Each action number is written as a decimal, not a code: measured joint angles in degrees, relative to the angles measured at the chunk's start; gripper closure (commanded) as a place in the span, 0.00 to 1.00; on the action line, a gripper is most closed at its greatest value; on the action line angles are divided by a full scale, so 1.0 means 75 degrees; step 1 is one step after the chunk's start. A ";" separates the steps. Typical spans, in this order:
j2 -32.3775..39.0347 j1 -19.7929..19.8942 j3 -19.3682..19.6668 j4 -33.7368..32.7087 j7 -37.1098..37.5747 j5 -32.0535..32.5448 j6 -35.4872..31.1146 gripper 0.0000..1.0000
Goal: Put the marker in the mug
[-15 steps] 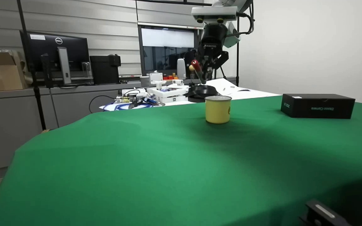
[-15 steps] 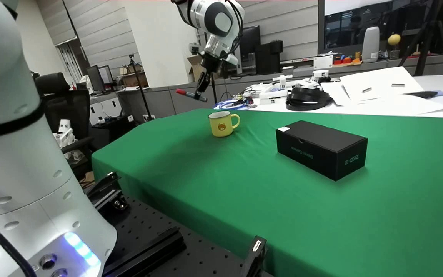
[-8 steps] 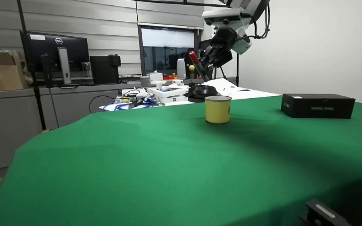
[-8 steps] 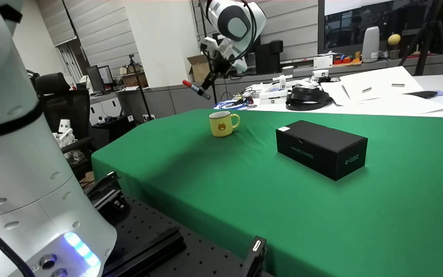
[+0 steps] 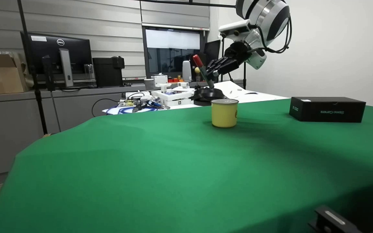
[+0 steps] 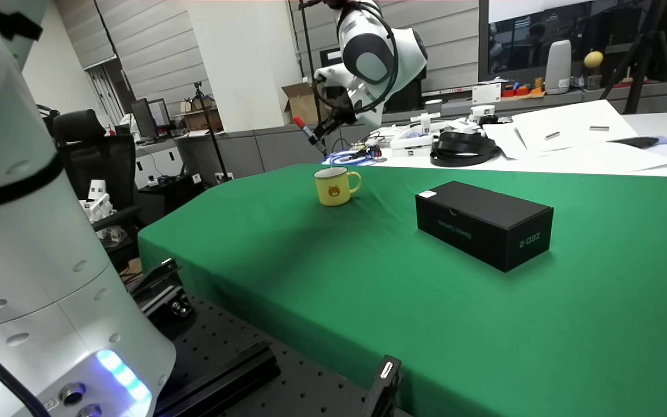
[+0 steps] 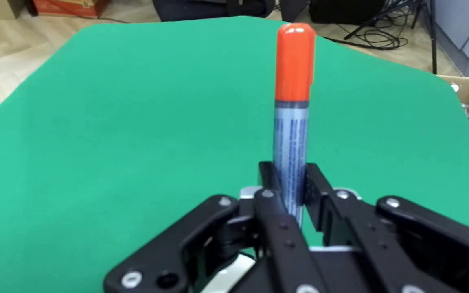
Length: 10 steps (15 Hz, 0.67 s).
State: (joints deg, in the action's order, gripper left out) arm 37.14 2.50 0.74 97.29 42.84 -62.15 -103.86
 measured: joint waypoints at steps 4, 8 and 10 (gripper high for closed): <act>0.0235 0.0074 0.0127 0.0208 0.0245 -0.0595 0.0000 0.95; 0.0341 0.0080 0.0229 0.0479 0.0355 -0.0890 0.0001 0.95; 0.0379 0.0079 0.0271 0.0587 0.0398 -0.0966 -0.0017 0.95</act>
State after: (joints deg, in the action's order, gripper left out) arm 39.98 3.09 2.77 101.69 45.82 -69.39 -103.98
